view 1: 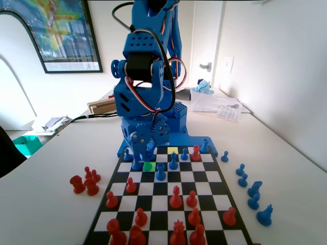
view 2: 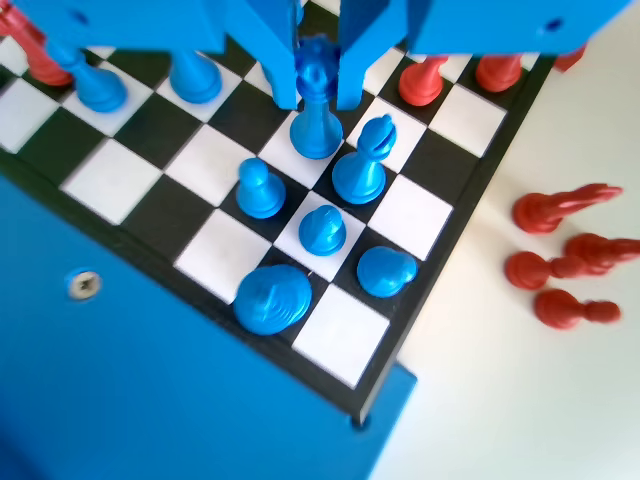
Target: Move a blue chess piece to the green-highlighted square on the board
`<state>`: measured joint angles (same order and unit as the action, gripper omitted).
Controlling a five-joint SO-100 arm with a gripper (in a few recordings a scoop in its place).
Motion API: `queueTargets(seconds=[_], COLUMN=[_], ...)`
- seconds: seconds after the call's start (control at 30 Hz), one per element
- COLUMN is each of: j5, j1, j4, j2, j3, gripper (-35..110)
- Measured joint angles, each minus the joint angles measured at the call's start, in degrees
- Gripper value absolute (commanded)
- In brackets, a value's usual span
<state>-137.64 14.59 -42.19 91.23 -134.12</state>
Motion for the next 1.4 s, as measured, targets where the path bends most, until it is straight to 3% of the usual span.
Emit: queueTargets(seconds=[0.5,0.83,1.1,1.4], j5=[-0.09,2.11,4.04,13.54], j1=[0.0,-0.79,-1.85,-5.62], j4=[1.67,-9.49,-18.11,-25.93], j2=[0.0,0.0,3.69,16.96], j3=[-1.23,5.71,11.34,11.87], gripper=[16,15,5,2])
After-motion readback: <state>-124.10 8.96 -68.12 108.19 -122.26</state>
